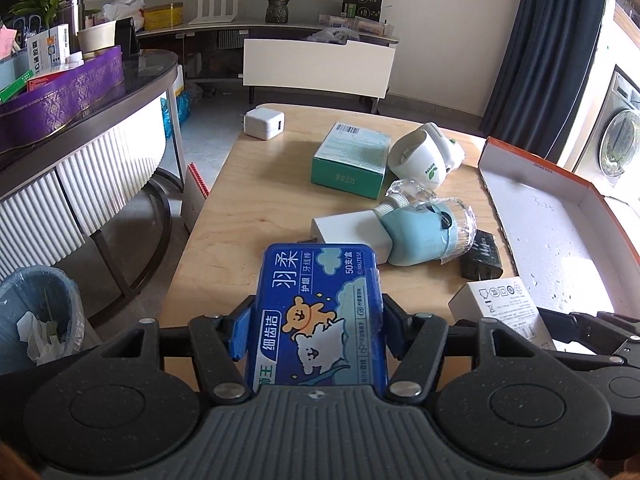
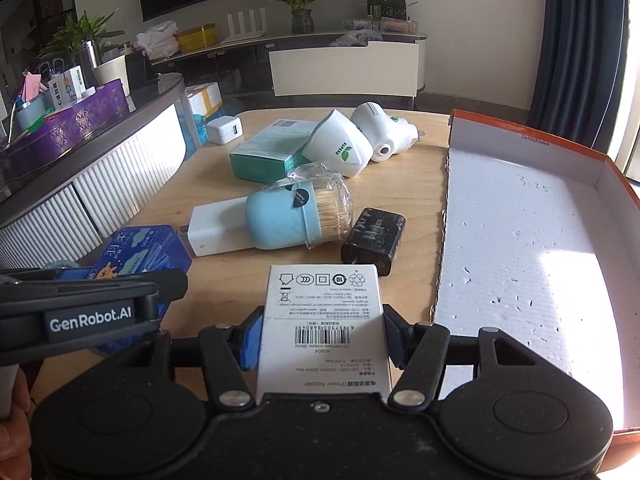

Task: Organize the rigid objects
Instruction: 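Carry the blue tin and white box toward the open cardboard tray with both tools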

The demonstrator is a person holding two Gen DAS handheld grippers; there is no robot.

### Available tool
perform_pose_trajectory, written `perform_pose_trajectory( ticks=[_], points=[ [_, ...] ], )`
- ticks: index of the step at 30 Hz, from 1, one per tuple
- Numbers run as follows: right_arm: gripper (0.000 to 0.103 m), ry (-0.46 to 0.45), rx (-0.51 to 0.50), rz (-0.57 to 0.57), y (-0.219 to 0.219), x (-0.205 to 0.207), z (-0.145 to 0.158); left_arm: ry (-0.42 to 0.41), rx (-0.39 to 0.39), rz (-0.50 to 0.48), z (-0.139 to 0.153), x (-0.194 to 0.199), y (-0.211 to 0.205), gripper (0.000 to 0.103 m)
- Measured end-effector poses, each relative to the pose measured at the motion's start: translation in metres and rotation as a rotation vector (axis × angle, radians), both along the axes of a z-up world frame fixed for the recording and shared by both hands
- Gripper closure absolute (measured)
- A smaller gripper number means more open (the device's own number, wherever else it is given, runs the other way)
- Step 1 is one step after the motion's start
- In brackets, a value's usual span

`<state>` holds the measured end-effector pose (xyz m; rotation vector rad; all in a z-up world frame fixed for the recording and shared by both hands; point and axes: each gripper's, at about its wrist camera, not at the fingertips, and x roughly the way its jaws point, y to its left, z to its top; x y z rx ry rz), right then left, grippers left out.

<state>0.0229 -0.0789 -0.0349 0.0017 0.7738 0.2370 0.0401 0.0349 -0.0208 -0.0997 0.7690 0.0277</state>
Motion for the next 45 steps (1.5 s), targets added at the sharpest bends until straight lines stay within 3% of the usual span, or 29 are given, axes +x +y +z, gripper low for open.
perform_pose_trajectory(
  ticks=[19,45],
  points=[
    [0.032,-0.031,0.009,-0.029,-0.019,-0.004,0.034,-0.013,-0.023,-0.013,0.02,-0.004,-0.013,0.04],
    [0.032,-0.039,0.043,-0.129,-0.063,-0.001,0.051,-0.039,-0.004,-0.107,0.038,0.009,-0.05,0.04]
  ],
)
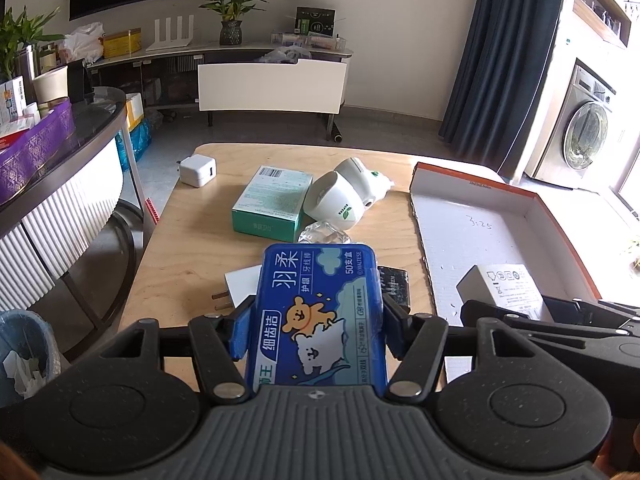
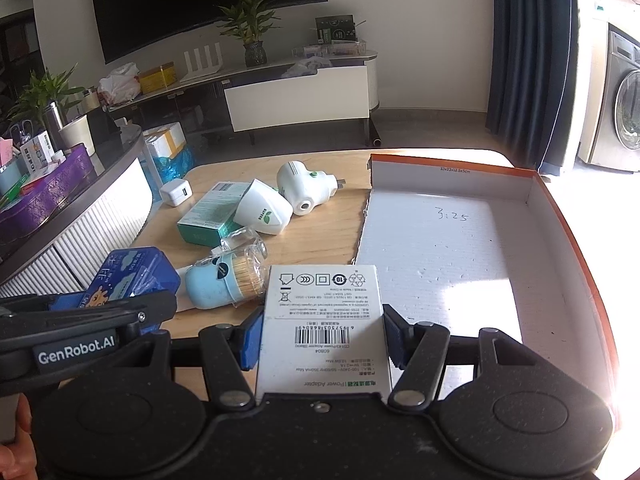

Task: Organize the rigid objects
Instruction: 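Carry the blue tin and white box toward the open cardboard tray with both tools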

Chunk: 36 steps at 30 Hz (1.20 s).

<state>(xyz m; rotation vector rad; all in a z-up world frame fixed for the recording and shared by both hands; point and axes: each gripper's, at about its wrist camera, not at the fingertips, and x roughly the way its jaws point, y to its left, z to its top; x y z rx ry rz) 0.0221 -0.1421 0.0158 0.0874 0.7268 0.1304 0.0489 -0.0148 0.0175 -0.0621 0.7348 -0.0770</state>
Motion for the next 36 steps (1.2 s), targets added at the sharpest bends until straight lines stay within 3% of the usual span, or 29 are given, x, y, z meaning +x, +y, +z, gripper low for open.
perform_pose_trajectory(
  ticks=[36],
  points=[
    [0.032,-0.021,0.039,-0.157,-0.065,-0.007,0.01,-0.019,0.012,-0.163,0.011,0.019,-0.065,0.04]
  ],
)
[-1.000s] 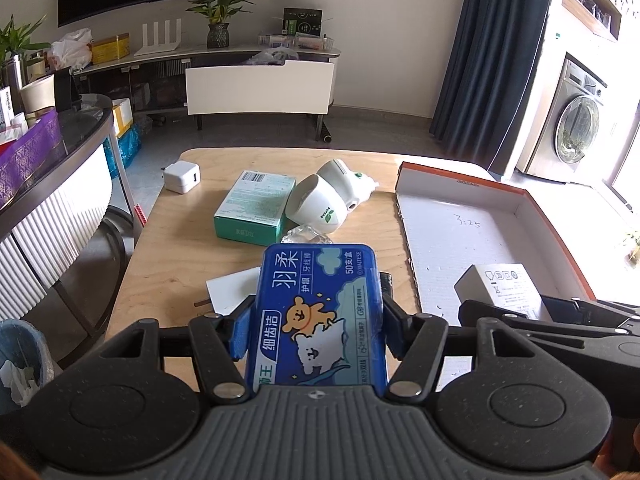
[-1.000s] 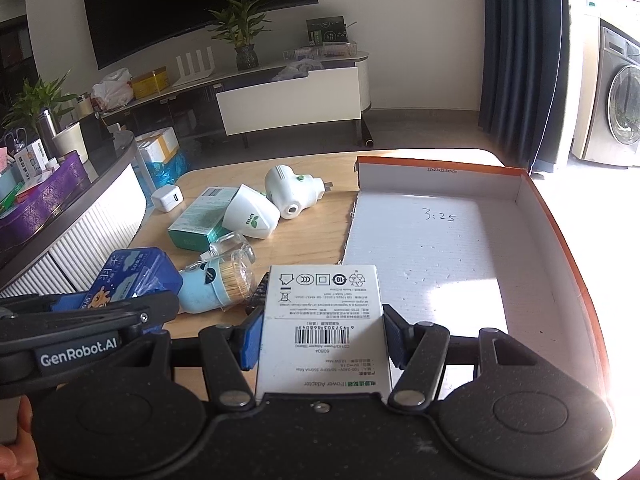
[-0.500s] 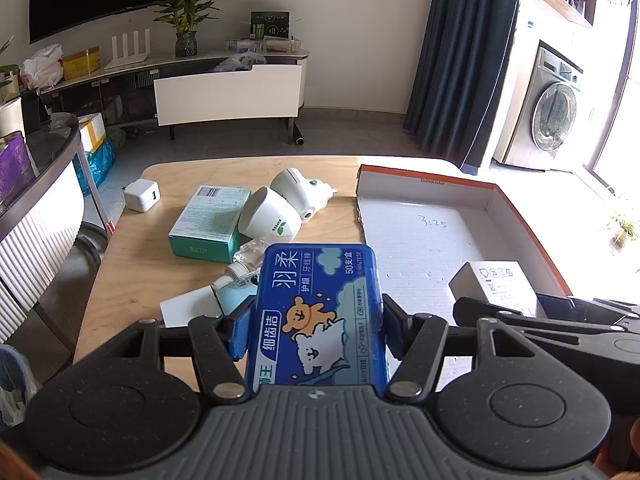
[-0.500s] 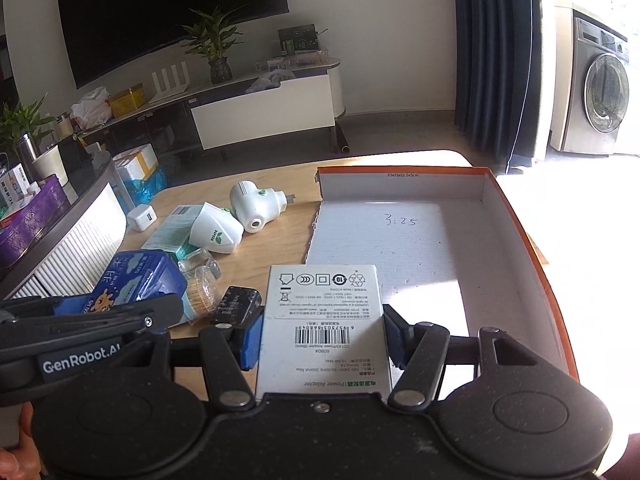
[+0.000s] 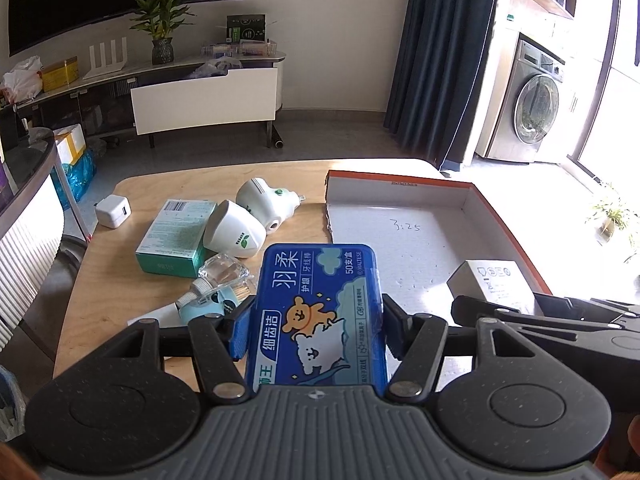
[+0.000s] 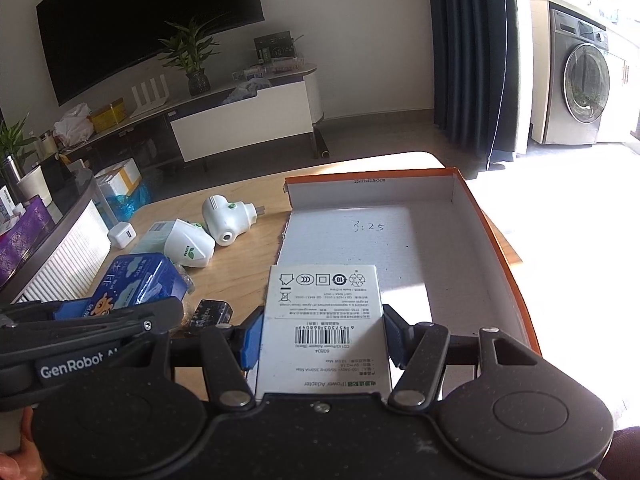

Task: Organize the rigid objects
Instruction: 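Carry the blue tin and white box toward the open cardboard tray with both tools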

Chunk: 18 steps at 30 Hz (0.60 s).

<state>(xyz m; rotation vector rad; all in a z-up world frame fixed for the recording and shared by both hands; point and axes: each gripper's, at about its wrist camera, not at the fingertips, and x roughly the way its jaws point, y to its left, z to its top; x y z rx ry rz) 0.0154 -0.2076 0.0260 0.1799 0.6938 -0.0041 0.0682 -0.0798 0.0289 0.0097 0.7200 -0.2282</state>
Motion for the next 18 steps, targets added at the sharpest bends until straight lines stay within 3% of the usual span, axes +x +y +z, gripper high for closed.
perform_pose_trajectory(
  ticks=[18],
  points=[
    [0.032,-0.009,0.008,-0.054,-0.022,0.002,0.0,-0.002,0.005,-0.046,-0.001,0.009,-0.021,0.04]
  ],
)
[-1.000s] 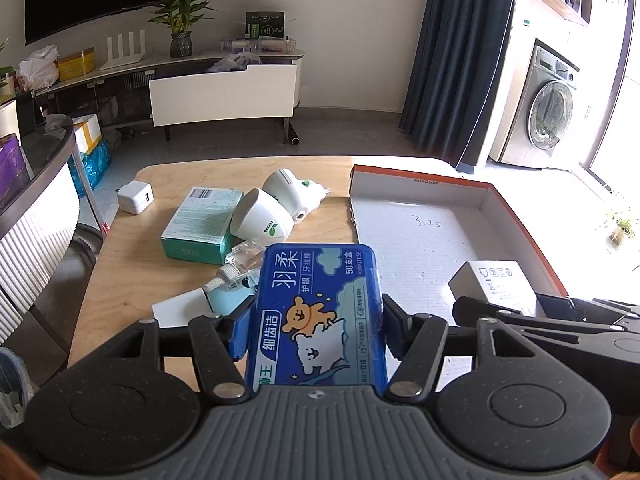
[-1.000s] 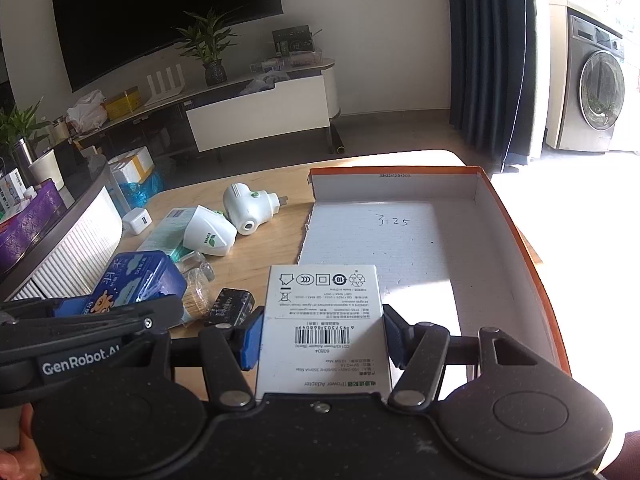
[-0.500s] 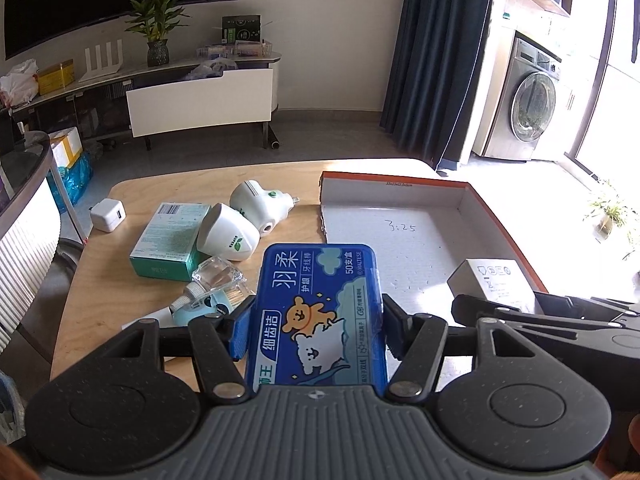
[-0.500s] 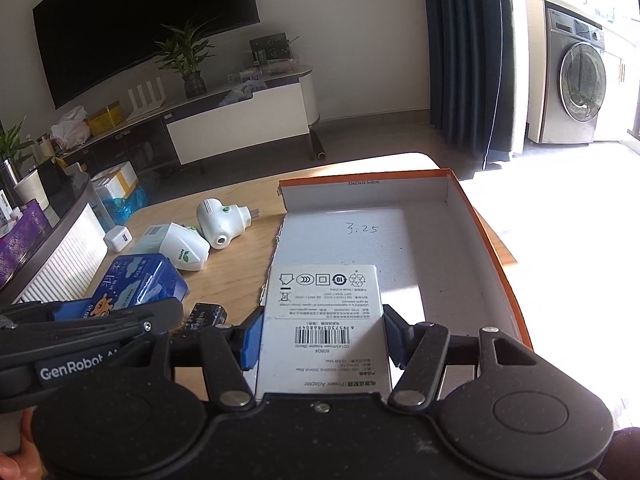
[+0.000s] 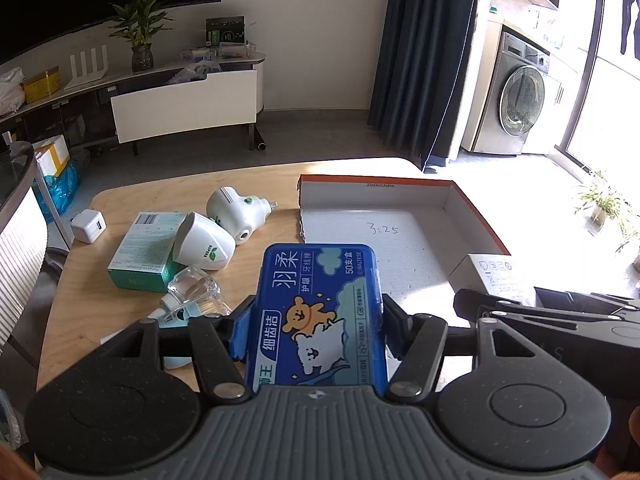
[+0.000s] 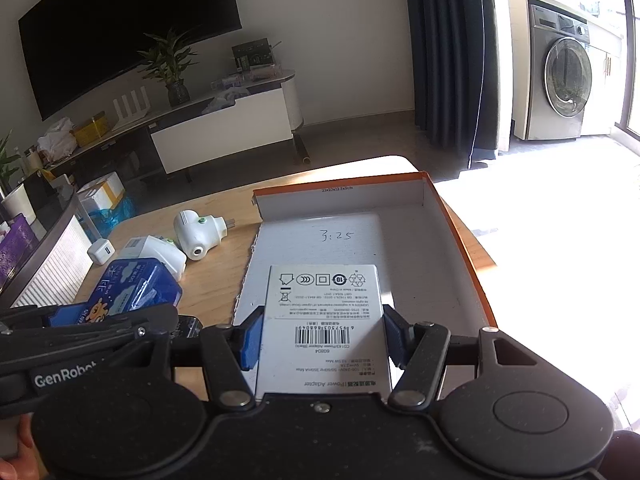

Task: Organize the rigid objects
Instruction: 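Carry the blue tin and white box toward the open cardboard tray with both tools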

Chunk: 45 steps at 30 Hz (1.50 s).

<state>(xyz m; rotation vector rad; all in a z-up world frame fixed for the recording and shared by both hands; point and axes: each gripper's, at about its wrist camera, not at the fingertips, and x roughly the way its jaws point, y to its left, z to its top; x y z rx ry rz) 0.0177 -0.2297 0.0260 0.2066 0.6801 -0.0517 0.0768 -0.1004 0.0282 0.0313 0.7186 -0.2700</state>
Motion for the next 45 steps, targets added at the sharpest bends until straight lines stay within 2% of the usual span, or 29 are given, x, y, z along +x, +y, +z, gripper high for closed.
perform_pose_trajectory(
  ticks=[45],
  points=[
    [0.032,-0.029,-0.021,-0.05,-0.034,0.024,0.009,-0.015,0.007,-0.059,0.005,0.028,-0.036,0.04]
  ],
)
